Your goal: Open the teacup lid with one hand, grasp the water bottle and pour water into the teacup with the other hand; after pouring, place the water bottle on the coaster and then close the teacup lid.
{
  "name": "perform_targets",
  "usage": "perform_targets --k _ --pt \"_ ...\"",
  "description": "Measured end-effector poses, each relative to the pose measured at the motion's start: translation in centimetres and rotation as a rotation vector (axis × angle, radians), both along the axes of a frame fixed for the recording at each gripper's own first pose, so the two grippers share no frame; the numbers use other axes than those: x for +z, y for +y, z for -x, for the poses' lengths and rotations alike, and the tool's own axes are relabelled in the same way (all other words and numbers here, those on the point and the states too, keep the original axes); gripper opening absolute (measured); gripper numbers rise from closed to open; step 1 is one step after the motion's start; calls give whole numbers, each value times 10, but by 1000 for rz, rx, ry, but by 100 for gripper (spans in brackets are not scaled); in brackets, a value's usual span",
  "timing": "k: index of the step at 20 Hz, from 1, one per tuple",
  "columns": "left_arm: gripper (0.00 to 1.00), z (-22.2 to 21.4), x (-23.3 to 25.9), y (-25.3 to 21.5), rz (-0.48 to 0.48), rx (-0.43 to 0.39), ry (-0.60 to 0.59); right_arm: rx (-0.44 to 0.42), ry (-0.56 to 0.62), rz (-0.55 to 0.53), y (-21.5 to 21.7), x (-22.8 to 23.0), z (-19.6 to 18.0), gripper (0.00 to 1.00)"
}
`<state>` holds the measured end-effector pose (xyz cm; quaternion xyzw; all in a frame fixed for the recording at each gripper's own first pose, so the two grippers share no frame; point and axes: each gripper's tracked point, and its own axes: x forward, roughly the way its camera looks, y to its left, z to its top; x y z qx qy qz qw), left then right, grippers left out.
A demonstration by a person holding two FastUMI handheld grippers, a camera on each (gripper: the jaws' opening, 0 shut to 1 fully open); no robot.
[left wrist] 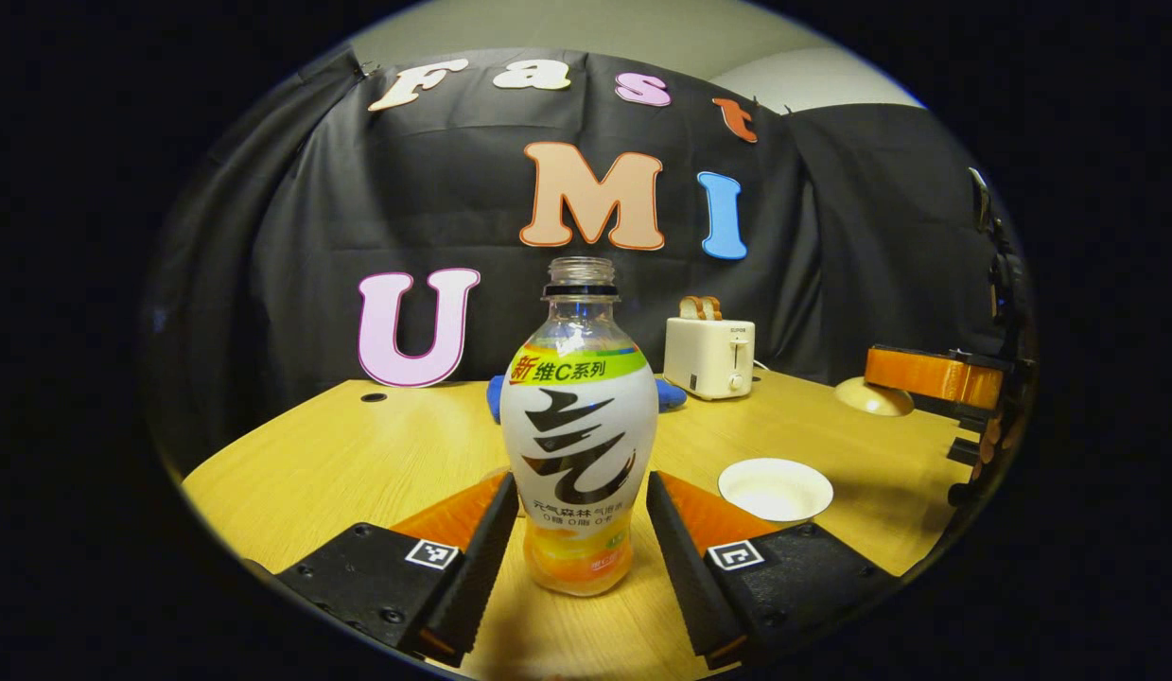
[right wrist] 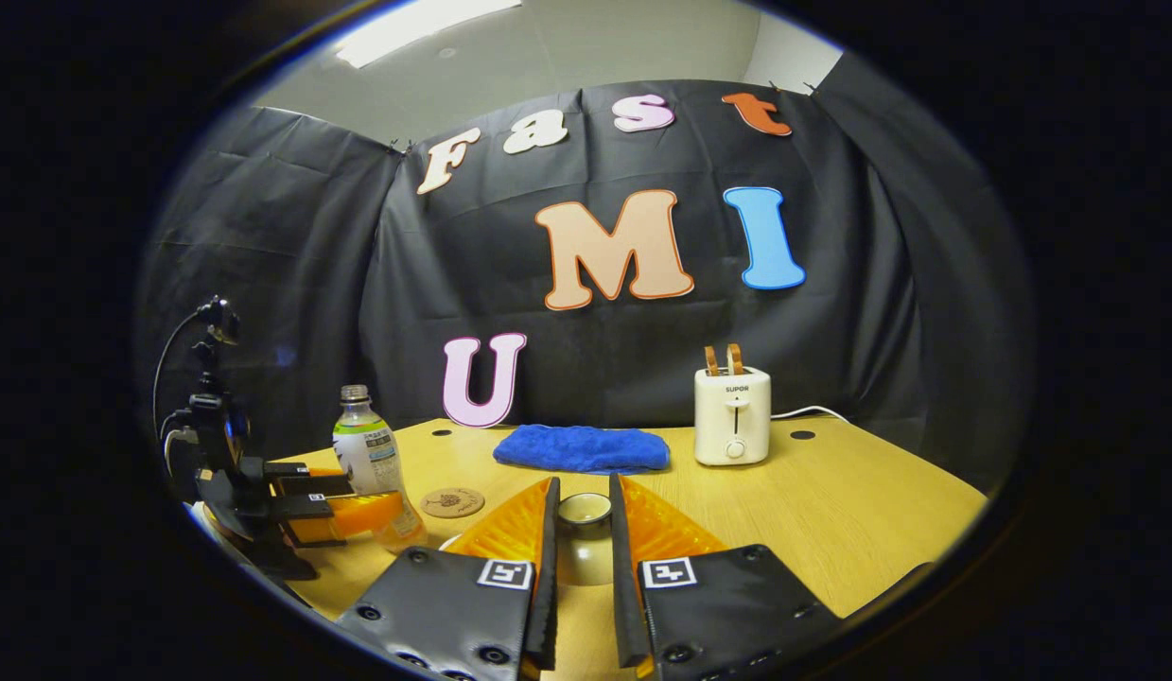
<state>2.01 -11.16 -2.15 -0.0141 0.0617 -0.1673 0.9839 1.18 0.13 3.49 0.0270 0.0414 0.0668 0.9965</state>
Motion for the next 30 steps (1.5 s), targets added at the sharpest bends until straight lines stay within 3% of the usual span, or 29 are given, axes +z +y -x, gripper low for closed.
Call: perform_targets --k 3,8,12,18,30 --pt "67 -5 2 0 5 4 -8 -14 -7 -14 -6 6 2 28" --pt "60 -3 1 -1 -18 -3 -9 -14 -12 -9 -8 8 3 27" --pt "58 -5 1 1 -91 -9 -10 -3 -2 -24 -8 8 4 27" --pt "58 -13 10 4 -351 -29 -85 3 5 -46 -9 8 4 28" --pt "58 -17 -8 9 -780 -42 -164 -11 -10 -48 -18 16 6 28"
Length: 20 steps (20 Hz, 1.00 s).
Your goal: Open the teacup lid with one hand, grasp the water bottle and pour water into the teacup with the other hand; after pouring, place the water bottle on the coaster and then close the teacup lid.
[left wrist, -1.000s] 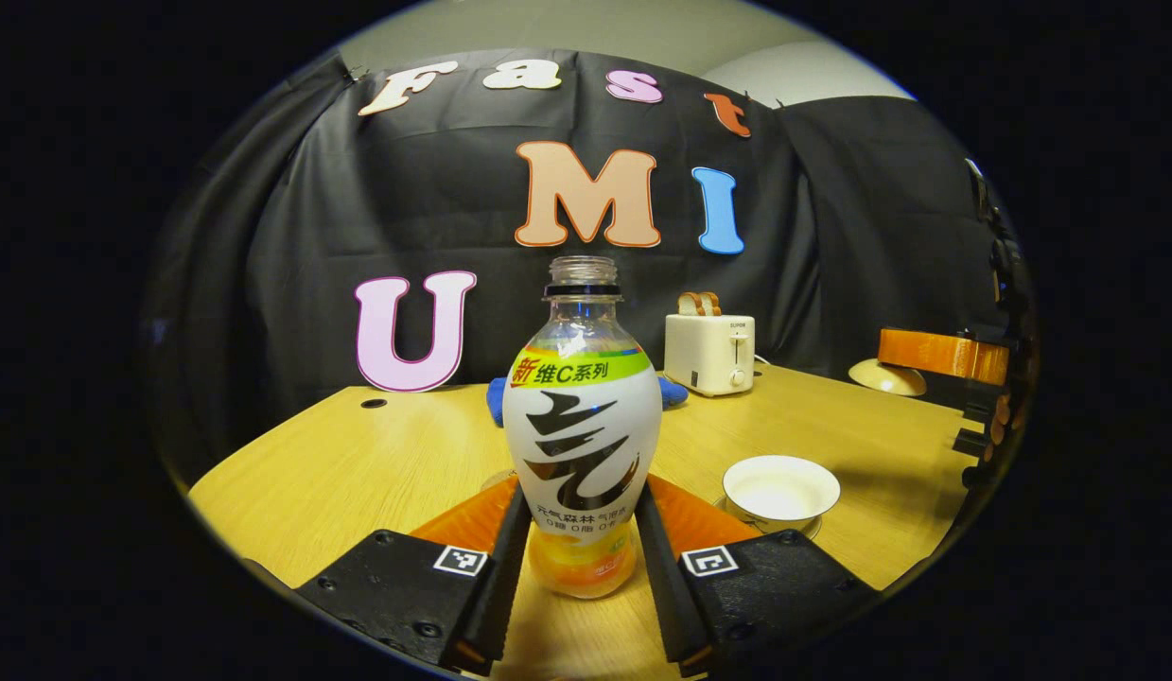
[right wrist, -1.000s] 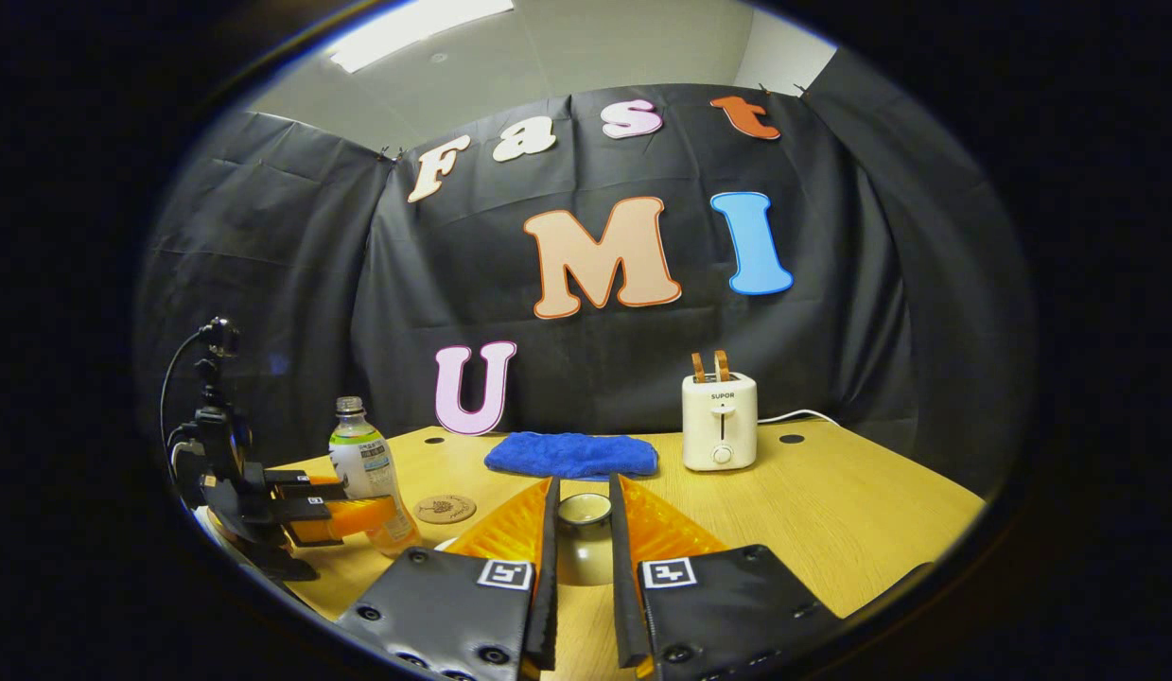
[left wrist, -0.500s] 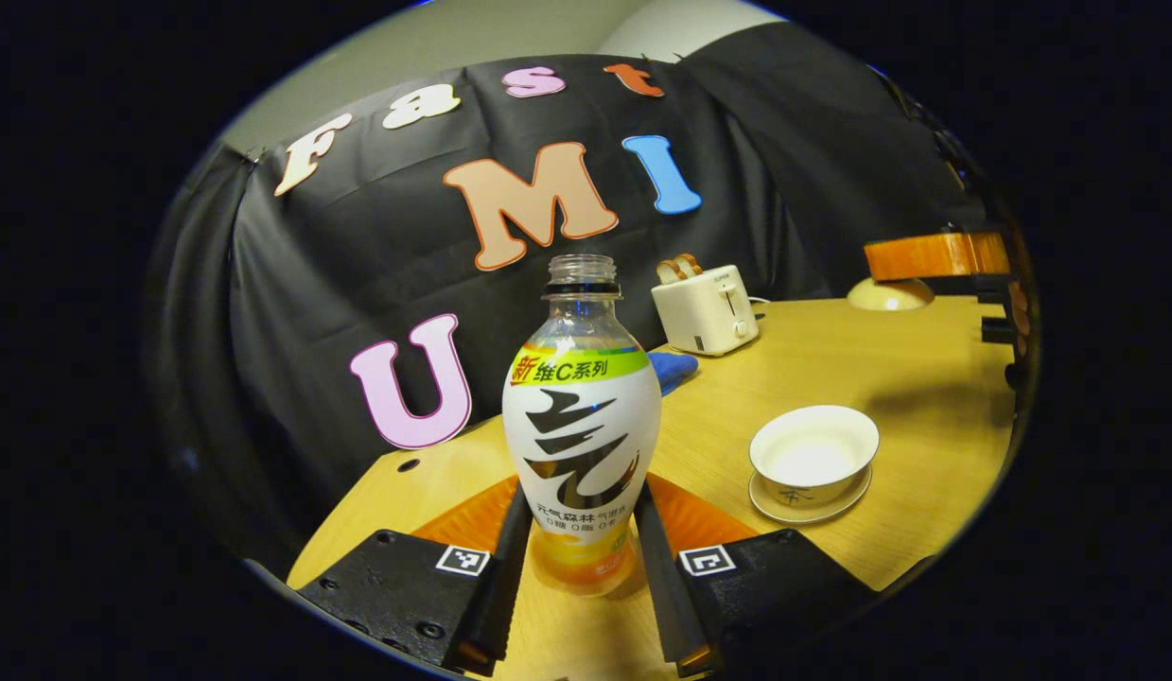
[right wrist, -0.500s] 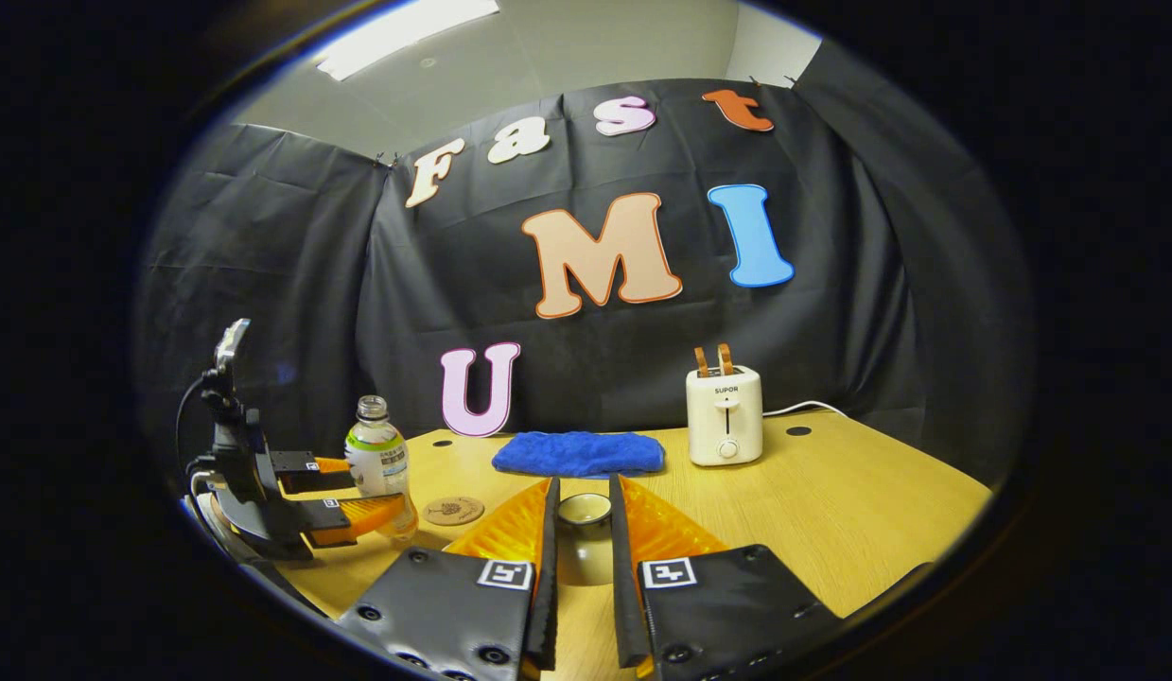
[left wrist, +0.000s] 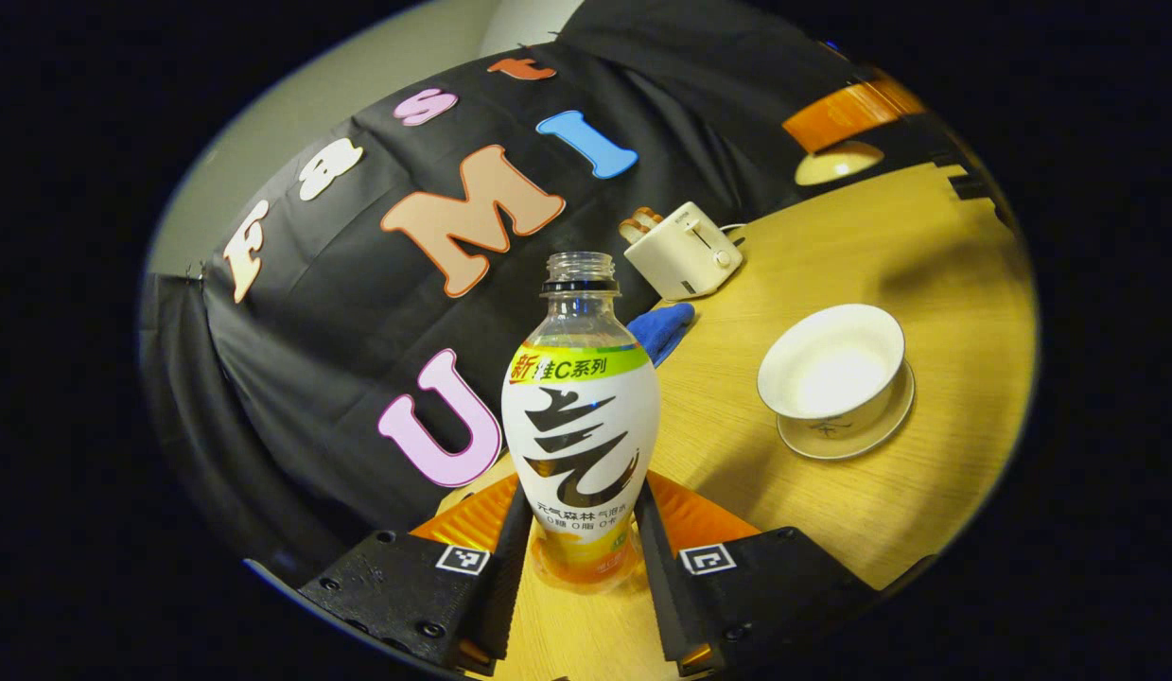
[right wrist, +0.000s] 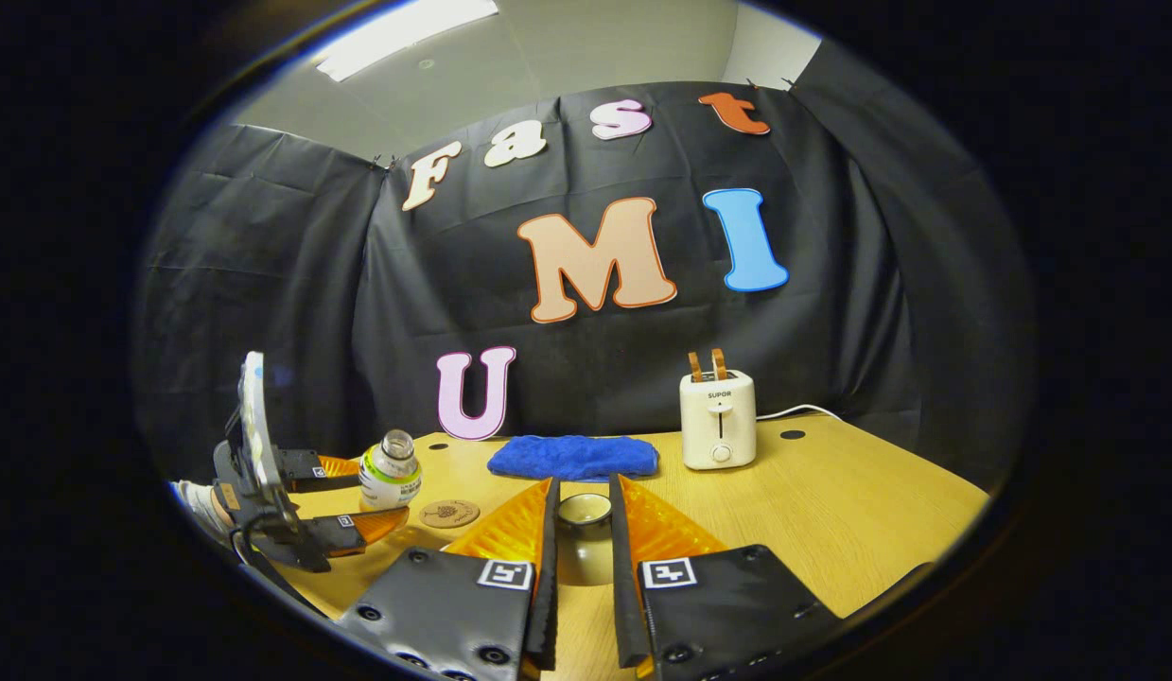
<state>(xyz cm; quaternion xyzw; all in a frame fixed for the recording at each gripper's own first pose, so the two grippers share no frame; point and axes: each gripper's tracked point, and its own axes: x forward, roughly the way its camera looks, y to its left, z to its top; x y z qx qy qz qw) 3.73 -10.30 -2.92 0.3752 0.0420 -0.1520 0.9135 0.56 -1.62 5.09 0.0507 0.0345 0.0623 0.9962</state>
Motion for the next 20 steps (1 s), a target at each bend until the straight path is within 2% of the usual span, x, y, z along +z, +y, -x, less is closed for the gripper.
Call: perform_targets --k 4,10,20 --pt "57 -2 -7 0 -119 -1 -11 4 -5 3 0 2 1 28" --pt "58 -5 -5 -3 -334 -33 -95 6 -2 -1 1 1 1 28" --pt "57 -7 0 2 -565 -73 -154 10 2 0 2 0 1 28"
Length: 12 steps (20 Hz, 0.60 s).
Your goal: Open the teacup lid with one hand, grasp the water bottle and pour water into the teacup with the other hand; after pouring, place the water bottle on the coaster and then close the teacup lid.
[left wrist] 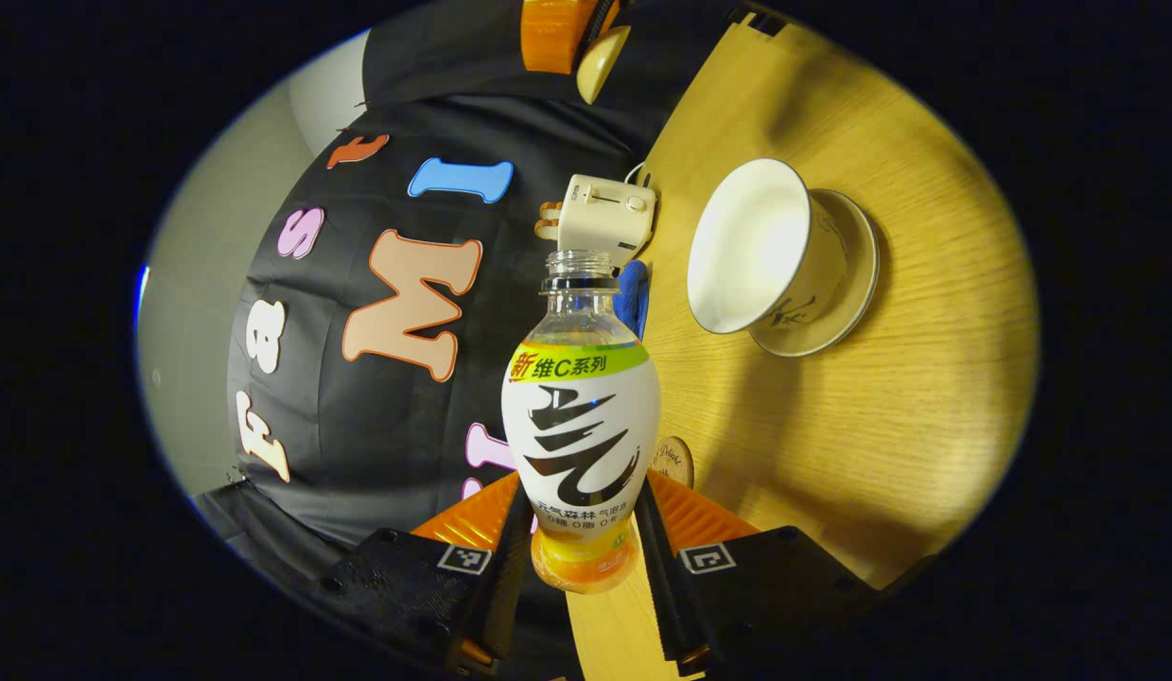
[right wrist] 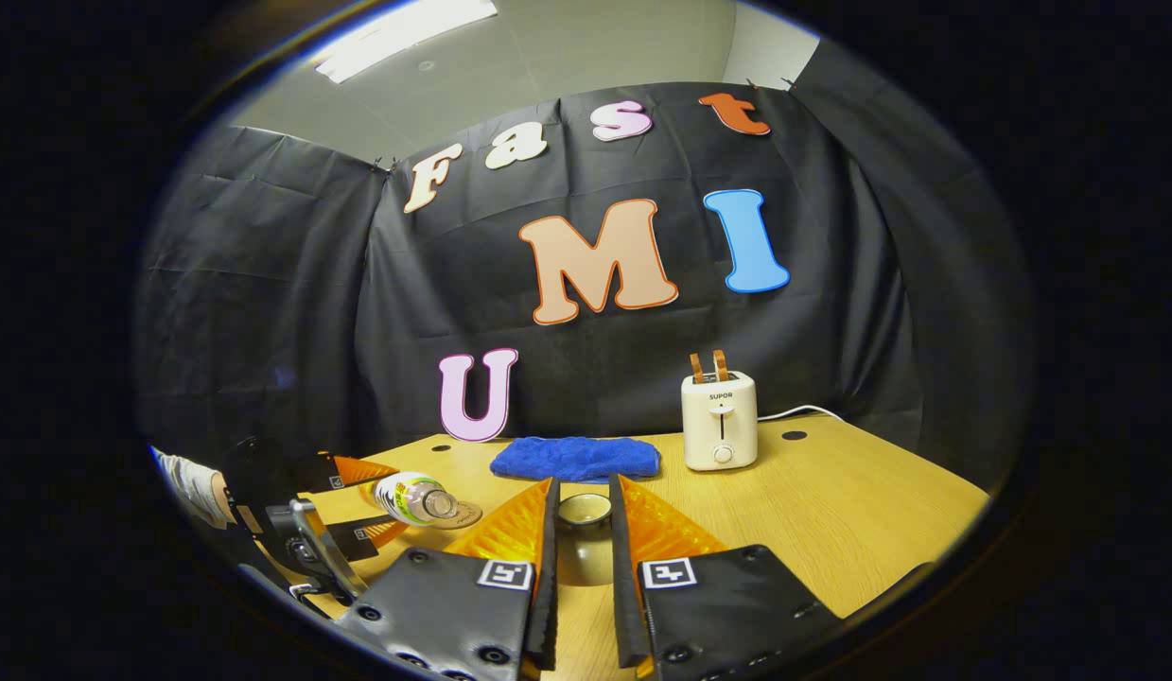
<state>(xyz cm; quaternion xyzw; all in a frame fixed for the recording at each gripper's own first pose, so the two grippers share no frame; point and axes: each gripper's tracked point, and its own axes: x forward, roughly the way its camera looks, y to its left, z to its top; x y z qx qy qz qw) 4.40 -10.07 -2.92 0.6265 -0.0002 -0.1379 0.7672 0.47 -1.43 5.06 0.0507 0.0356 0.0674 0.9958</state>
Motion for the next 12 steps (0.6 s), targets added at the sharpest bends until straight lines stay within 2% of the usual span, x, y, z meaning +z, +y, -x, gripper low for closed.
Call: perform_targets --k 4,6,7,12 --pt "58 2 -2 0 -85 -20 1 2 2 1 1 0 1 27" --pt "57 2 -2 0 -126 -28 -1 0 2 0 -1 0 0 29" --pt "57 2 -1 0 -144 -32 -6 -1 3 -2 -2 1 0 26" --pt "58 -2 1 2 -247 -50 -22 0 3 -8 -2 1 0 29"
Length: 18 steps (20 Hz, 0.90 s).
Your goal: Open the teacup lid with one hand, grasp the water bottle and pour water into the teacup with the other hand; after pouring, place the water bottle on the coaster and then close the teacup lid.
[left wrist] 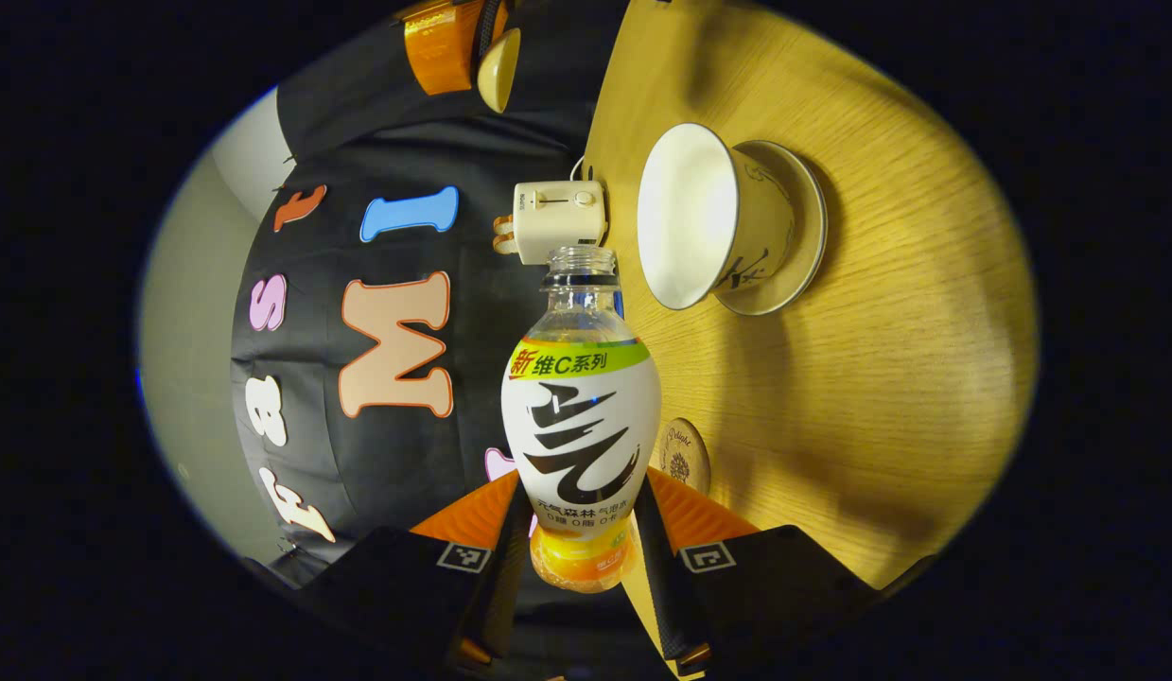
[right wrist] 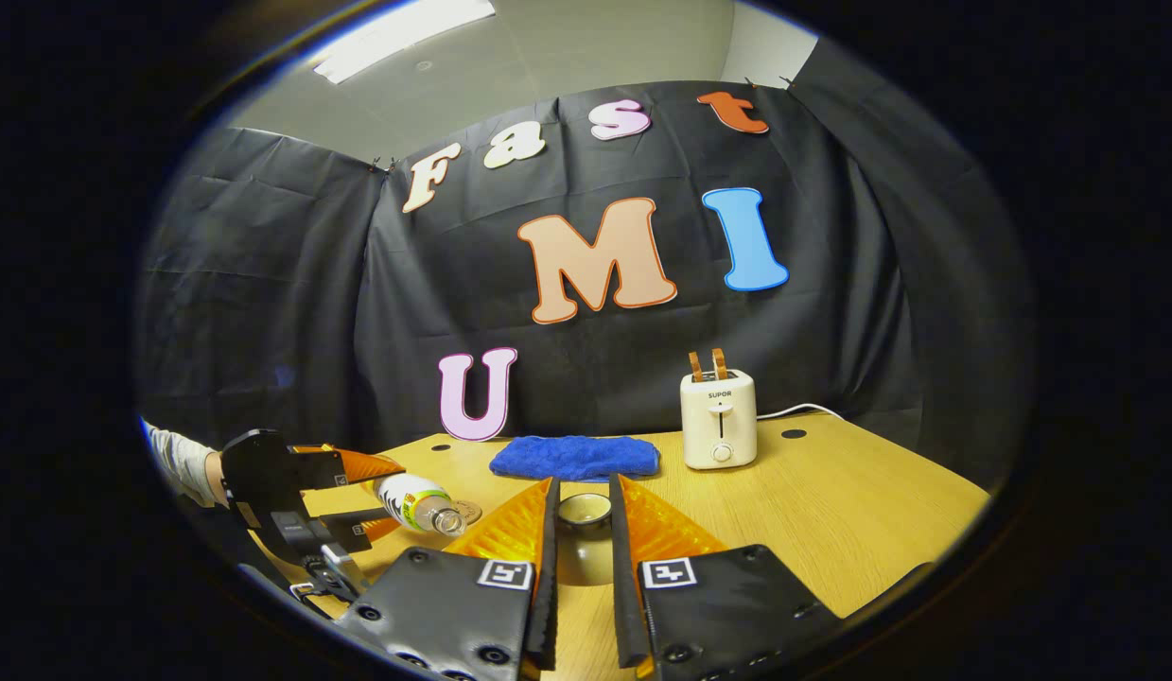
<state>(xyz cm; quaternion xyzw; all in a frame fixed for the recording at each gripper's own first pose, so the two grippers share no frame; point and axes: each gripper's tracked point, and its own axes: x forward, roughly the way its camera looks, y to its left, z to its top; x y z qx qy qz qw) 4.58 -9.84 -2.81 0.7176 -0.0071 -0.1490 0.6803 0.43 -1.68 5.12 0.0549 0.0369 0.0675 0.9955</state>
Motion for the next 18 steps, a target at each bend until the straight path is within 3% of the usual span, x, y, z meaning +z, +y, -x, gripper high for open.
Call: perform_targets --k 18 --pt "57 -1 11 -2 -242 -19 -5 23 7 -11 7 0 1 29"
